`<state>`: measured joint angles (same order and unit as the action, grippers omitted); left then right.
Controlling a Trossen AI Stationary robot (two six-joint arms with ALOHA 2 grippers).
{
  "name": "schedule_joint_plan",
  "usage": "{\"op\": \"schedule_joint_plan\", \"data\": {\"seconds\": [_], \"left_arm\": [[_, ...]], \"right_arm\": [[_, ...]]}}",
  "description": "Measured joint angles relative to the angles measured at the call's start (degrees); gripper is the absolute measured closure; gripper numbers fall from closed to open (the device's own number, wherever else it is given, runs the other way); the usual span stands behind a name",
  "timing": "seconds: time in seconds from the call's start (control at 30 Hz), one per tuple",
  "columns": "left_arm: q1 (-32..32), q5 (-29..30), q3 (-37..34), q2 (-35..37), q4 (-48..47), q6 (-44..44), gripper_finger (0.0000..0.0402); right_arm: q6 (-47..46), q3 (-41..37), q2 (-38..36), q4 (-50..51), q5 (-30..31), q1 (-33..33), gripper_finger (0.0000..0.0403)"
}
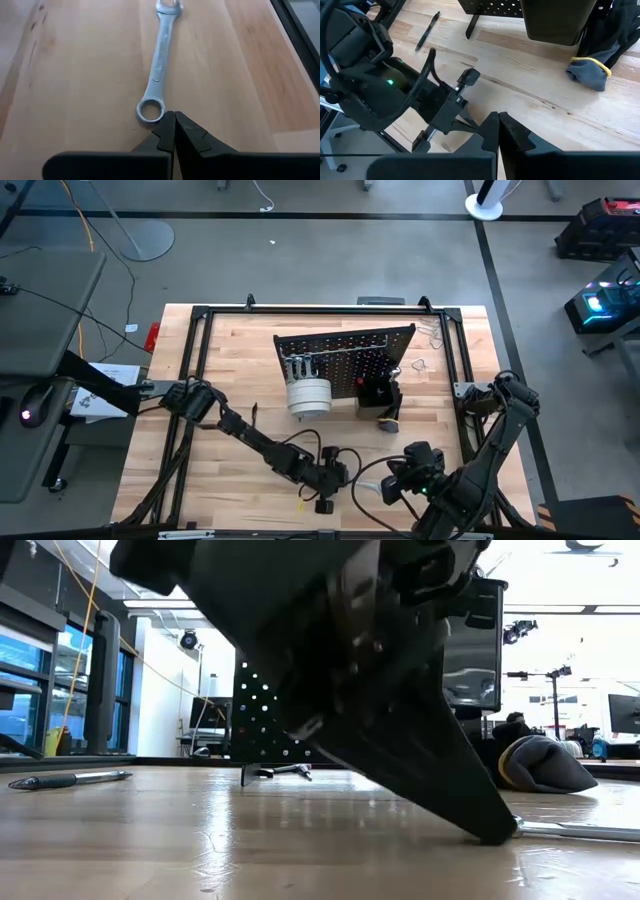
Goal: Hang tools onto peg board
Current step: Hang the 12 mm tool onto the pegboard aligned with the others
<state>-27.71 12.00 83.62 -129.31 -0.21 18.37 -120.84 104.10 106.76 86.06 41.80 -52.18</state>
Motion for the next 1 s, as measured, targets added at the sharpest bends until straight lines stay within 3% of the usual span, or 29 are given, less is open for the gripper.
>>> {"op": "schedule_joint_plan", "data": {"seconds": [0.2,0.47,1.0], "left_arm": [[0.3,-1.0,0.1,0.1,-1.1,5.1,0.0402],[-1.1,-1.2,-0.1,2.2,-0.1,-2.3,0.0402],[1.8,-1.4,-0.1,1.7,1.3,-1.0,0.0402]], "right_arm": [[0.0,0.0,0.0,-0.3,0.0,0.0,0.0403],[0.3,0.0,-0.1,-0.4,-0.3,0.0,0.0403],[0.4,0.0,-0.2,-0.4,-0.4,0.0,0.0403]]}}
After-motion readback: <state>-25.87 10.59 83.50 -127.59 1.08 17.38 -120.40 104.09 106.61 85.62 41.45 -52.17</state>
